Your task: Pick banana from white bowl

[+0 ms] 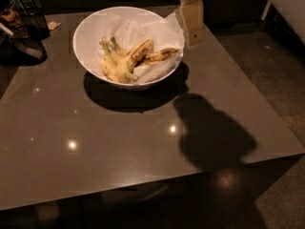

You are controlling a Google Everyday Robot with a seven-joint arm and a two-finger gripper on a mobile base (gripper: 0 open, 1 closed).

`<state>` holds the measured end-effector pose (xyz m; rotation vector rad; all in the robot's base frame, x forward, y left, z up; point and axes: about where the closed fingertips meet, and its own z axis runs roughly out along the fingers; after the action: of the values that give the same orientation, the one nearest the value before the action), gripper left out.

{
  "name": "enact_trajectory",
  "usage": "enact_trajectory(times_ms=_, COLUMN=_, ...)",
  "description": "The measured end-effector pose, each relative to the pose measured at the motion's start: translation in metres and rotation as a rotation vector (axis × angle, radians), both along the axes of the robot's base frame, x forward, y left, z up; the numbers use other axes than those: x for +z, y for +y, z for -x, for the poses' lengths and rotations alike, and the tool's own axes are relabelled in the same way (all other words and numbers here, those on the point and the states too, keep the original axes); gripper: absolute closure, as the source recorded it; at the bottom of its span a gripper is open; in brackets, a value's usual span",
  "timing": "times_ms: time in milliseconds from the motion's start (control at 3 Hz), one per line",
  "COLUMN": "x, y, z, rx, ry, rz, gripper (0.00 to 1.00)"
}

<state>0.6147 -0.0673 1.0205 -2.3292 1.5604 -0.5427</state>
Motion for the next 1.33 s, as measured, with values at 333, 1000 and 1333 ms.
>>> enact_trajectory(times_ms=333, x=-0.001, y=0.027, z=-0.018, rx=0.087, ry=-0.014, rz=0.065, gripper=0.00)
enact_trajectory(times_ms=1000, x=0.000, y=0.039, z=-0.030, rx=0.130, ry=-0.028, rz=0.041, gripper=0.00)
enact_trajectory(times_ms=1333, x=-0.001, y=0.053, z=-0.043, rx=0.184, ry=-0.025, rz=0.037, gripper=0.00)
